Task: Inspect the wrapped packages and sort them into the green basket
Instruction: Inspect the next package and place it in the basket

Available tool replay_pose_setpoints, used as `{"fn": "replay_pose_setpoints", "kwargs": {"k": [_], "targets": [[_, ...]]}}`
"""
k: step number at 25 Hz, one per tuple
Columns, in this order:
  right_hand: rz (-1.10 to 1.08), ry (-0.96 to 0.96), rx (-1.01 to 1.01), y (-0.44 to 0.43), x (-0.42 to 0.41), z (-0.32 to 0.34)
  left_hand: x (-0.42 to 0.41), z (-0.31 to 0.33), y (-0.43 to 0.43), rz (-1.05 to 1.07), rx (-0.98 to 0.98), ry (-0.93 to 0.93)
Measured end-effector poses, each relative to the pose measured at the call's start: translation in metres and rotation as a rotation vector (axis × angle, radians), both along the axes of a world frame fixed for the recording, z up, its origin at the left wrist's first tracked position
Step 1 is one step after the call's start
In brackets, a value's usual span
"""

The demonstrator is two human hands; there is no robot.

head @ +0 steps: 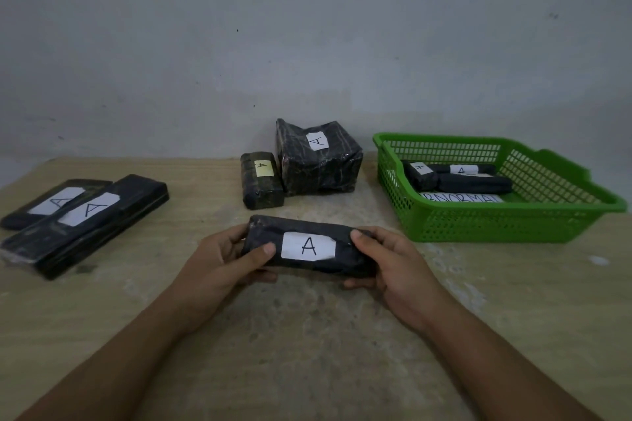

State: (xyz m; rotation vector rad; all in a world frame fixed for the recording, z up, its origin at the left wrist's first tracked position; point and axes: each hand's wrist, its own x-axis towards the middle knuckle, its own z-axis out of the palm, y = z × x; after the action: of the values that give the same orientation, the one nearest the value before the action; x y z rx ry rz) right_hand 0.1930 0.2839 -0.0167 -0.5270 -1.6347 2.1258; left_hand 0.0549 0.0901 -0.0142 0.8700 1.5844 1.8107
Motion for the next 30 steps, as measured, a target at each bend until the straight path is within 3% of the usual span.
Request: {"fn": "replay_pose_setpoints", "kwargs": {"k": [6, 16, 18, 21, 30], "targets": [[0.017, 0.021, 0.149, -0.008, 0.001, -0.002, 0.004, 0.005, 0.004, 0.175, -0.070, -0.048], [-0.006, -0.038, 0.265, -0.011, 0.002, -0.002, 0.008, 0.003, 0.005, 0.211, -0.166, 0.249], [-0.024, -0.020, 0.251, -0.009, 0.002, -0.001, 0.006, 0.003, 0.004, 0.158, -0.171, 0.216], [-0.020, -0.008, 0.226, -0.006, 0.002, 0.000, 0.000, 0.003, -0.003, 0.007, -0.101, 0.001], [0.139, -0.020, 0.332, -0.005, 0.011, 0.003, 0.001, 0.007, 0.001, 0.213, -0.135, 0.150]]}}
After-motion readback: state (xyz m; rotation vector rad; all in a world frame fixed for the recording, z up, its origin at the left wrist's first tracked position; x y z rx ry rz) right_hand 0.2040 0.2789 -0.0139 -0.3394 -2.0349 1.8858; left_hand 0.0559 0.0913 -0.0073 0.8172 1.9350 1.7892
